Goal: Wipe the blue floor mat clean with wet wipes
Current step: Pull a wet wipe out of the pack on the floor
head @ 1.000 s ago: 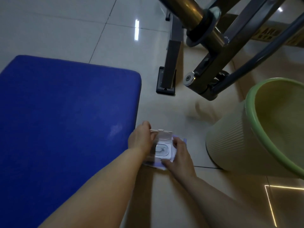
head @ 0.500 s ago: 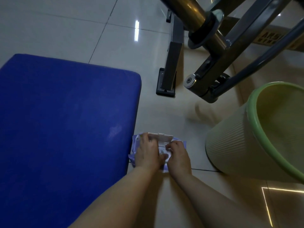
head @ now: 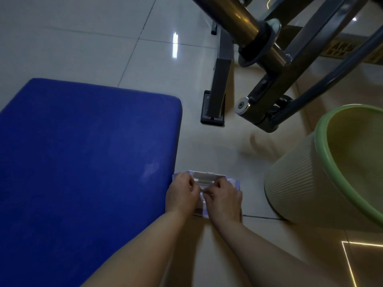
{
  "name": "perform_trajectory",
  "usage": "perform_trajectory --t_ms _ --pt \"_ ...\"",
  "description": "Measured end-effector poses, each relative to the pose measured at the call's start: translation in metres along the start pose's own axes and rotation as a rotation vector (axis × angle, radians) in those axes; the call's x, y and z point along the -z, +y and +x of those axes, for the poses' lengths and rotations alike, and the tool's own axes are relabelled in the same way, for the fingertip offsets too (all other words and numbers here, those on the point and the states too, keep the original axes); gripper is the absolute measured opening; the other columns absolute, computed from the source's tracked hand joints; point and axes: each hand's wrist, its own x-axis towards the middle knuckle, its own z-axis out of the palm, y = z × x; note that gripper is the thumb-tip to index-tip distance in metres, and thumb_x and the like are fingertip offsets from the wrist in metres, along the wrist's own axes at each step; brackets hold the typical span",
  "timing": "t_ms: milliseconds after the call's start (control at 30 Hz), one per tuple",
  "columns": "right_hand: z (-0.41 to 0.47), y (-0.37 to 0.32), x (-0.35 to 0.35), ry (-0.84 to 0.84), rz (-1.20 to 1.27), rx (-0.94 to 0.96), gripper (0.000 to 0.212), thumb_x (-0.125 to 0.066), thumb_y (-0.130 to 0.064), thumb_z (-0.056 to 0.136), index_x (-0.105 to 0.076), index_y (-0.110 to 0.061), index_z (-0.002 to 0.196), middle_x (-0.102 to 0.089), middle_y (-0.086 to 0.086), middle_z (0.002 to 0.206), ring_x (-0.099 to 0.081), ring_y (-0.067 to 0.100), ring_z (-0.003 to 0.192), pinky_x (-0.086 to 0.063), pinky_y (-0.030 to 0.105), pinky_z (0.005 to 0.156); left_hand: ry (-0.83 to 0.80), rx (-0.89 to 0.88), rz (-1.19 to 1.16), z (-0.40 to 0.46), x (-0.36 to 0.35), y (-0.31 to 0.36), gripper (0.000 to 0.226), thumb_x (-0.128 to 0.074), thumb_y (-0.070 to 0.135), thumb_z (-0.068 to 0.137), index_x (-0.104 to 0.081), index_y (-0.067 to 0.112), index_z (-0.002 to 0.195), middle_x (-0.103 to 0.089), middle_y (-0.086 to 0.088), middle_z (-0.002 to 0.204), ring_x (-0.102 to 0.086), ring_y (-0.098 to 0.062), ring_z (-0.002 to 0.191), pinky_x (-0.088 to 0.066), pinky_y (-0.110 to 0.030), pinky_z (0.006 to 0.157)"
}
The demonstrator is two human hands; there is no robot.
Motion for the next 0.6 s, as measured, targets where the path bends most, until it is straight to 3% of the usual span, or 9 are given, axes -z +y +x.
perform_trajectory --t_ms 67,167,233,333,400,467,500,600 --pt "0.005 -0.006 -0.003 -0.053 -0.056 0.094 0.012 -0.065 -0.025 0.082 -0.077 -0.023 0.083 -0.066 0.003 0.096 -0.063 0.027 0.086 -0.036 0.031 0.067 -0.035 -0.009 -0.004 -0.001 0.004 -0.002 0.034 -0.057 0.010 0.090 -0.039 0.025 0.065 -0.048 0.006 0.071 -0.043 -0.006 0.057 -0.036 -0.012 0.053" --pt "0.016 -0.008 -0.003 -0.187 -0.124 0.111 0.020 -0.057 -0.024 0.088 -0.074 -0.016 0.096 -0.066 0.008 0.108 -0.062 0.029 0.097 -0.044 0.032 0.075 -0.052 -0.013 0.012 -0.001 0.003 -0.005 0.036 -0.056 0.011 0.091 -0.037 0.026 0.065 -0.044 0.008 0.069 -0.042 -0.006 0.057 -0.036 -0.013 0.053" --pt "0.017 -0.011 -0.002 -0.197 -0.176 0.125 0.007 -0.072 -0.019 0.076 -0.074 -0.014 0.080 -0.068 0.007 0.091 -0.066 0.027 0.079 -0.046 0.031 0.062 -0.044 -0.011 0.011 0.000 0.002 -0.007 0.035 -0.055 0.011 0.091 -0.037 0.026 0.065 -0.044 0.008 0.069 -0.042 -0.006 0.057 -0.034 -0.014 0.050" --pt "0.016 -0.011 -0.007 -0.208 -0.159 0.142 0.026 -0.089 -0.011 0.045 -0.068 -0.014 0.060 -0.064 0.005 0.068 -0.063 0.024 0.054 -0.042 0.029 0.041 -0.042 -0.002 0.000 0.001 0.000 -0.009 0.031 -0.055 0.012 0.091 -0.040 0.025 0.067 -0.047 0.007 0.071 -0.044 -0.008 0.059 -0.030 -0.016 0.048" --pt "0.014 -0.008 -0.008 -0.219 -0.227 0.197 0.043 -0.092 -0.013 0.034 -0.068 -0.011 0.070 -0.065 0.006 0.075 -0.065 0.024 0.060 -0.046 0.032 0.043 -0.048 -0.015 -0.007 0.000 0.000 -0.009 0.027 -0.055 0.011 0.091 -0.043 0.023 0.069 -0.047 0.007 0.072 -0.045 -0.009 0.059 -0.031 -0.015 0.048" --pt "0.015 -0.011 -0.002 -0.284 -0.210 0.149 0.049 -0.089 -0.012 0.050 -0.067 -0.006 0.093 -0.064 0.011 0.096 -0.066 0.028 0.084 -0.051 0.037 0.060 -0.058 -0.027 0.004 0.002 0.000 -0.008 0.025 -0.054 0.011 0.092 -0.043 0.022 0.071 -0.047 0.006 0.072 -0.045 -0.010 0.060 -0.029 -0.016 0.048" --pt "0.016 -0.010 -0.001 -0.234 -0.203 0.167 0.046 -0.087 -0.008 0.053 -0.065 -0.004 0.094 -0.063 0.013 0.096 -0.065 0.029 0.085 -0.051 0.038 0.060 -0.058 -0.029 0.008 0.002 0.000 -0.008 0.026 -0.053 0.011 0.092 -0.042 0.022 0.070 -0.046 0.006 0.072 -0.045 -0.011 0.061 -0.028 -0.017 0.049" --pt "0.011 -0.005 0.000 -0.144 -0.158 0.174 0.043 -0.083 0.004 0.034 -0.059 -0.006 0.068 -0.059 0.009 0.063 -0.061 0.025 0.050 -0.040 0.028 0.036 -0.054 -0.040 0.012 0.004 0.002 -0.005 0.032 -0.054 0.012 0.091 -0.037 0.025 0.067 -0.045 0.007 0.072 -0.043 -0.010 0.062 -0.026 -0.017 0.049"
